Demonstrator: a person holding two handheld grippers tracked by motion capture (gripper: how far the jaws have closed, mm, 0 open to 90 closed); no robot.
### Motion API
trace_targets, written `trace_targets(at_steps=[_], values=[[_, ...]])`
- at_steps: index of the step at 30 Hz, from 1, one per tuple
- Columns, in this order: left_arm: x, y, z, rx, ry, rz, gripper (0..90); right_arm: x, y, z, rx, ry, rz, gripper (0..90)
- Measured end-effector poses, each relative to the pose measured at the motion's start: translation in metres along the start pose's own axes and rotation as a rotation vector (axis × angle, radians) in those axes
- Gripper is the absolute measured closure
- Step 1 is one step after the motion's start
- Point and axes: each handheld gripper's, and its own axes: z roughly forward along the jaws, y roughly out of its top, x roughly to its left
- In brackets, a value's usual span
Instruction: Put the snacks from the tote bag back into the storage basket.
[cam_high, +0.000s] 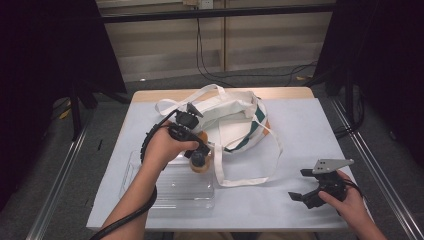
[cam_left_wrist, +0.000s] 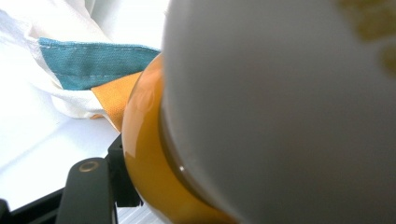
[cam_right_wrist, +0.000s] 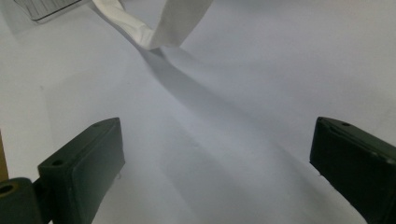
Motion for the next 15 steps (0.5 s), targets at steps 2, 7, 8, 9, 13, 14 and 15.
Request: trace_targets(at_steps=[2,7,8,9,13,14,15], values=[[-0.0008,0.0000,0.0002,0.011,0.001,0.000,32.1,0.0001,0.0001,0.0000,0.000,0.000,-0.001,2.4],[-0.0010,-0.0003,0.0033,0.008,-0.002,0.002,32.1,0.0003,0.0000,0.0001,0.001,0.002,0.000,2.4],[-0.0010,-0.0003,0.0036,0.009,-0.001,0.003,32.1,0.0000,0.0001,0.0001,-0.002,0.002,-0.003,2.4],[-0.0008,-0.0003,0.0038,0.009,0.000,0.004,32.1,0.0001,0.0001,-0.0001,0.000,0.000,0.000,2.4],[-0.0016,-0.0012,0.0056,0.005,0.003,-0.001,32.1,0.0000,0.0000,0.0001,0.000,0.000,0.000,2.4],[-0.0009,-0.0008,0.0051,0.016,0.002,0.009,32.1,0.0004,0.0000,-0.0001,0.004,0.003,0.004,2.4],[-0.0007,-0.0010,0.0055,0.014,0.001,0.010,32.1,0.0004,0.0001,0.0000,0.004,0.002,0.003,2.4]])
